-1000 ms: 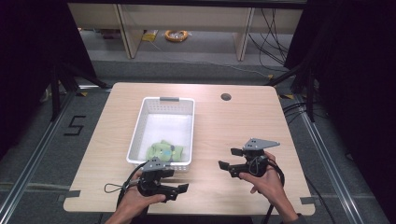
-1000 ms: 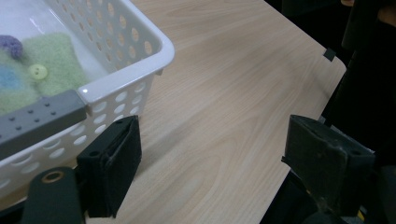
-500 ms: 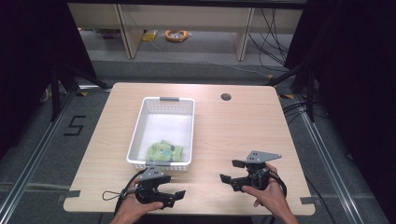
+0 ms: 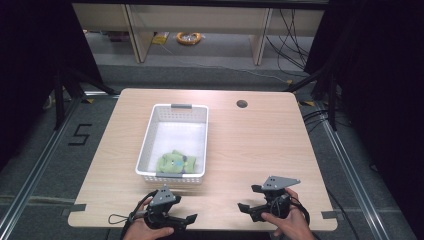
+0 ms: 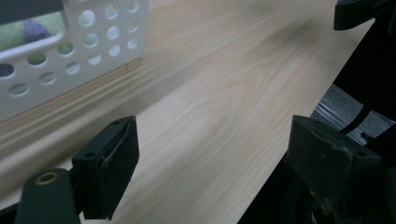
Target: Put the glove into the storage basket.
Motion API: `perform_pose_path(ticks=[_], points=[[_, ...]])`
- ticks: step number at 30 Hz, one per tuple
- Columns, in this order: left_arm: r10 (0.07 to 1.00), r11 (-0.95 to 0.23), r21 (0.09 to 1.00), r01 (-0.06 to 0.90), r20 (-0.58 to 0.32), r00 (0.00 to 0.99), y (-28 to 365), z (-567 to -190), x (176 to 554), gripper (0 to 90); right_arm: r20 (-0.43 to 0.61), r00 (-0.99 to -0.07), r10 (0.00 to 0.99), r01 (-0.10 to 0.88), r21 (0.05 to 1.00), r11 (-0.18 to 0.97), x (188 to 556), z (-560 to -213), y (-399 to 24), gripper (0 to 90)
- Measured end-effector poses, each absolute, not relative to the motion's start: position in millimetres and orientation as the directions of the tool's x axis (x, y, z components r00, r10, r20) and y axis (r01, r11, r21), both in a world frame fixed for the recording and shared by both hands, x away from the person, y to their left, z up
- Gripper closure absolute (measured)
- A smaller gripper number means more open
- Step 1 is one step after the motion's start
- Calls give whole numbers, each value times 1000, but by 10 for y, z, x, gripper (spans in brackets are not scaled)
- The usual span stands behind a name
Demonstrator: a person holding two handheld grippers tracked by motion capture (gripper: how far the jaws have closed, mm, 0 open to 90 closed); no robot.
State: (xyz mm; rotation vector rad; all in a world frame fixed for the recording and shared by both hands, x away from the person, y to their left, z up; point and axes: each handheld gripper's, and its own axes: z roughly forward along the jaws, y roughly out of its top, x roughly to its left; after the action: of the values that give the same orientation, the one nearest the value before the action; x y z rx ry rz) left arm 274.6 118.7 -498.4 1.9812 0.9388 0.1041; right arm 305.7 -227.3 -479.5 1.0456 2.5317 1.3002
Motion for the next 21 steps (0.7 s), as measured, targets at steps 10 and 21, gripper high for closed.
perform_pose_path(ticks=[10,21], points=[[636,-331,760,560,-259,727,1179,-5040,2620,153,220,-755,618,542,740,399,2897,-4882,-2298,165],[627,-375,749,546,-228,745,1164,-5062,2620,153,185,-762,620,513,757,405,2819,-4904,-2354,165]])
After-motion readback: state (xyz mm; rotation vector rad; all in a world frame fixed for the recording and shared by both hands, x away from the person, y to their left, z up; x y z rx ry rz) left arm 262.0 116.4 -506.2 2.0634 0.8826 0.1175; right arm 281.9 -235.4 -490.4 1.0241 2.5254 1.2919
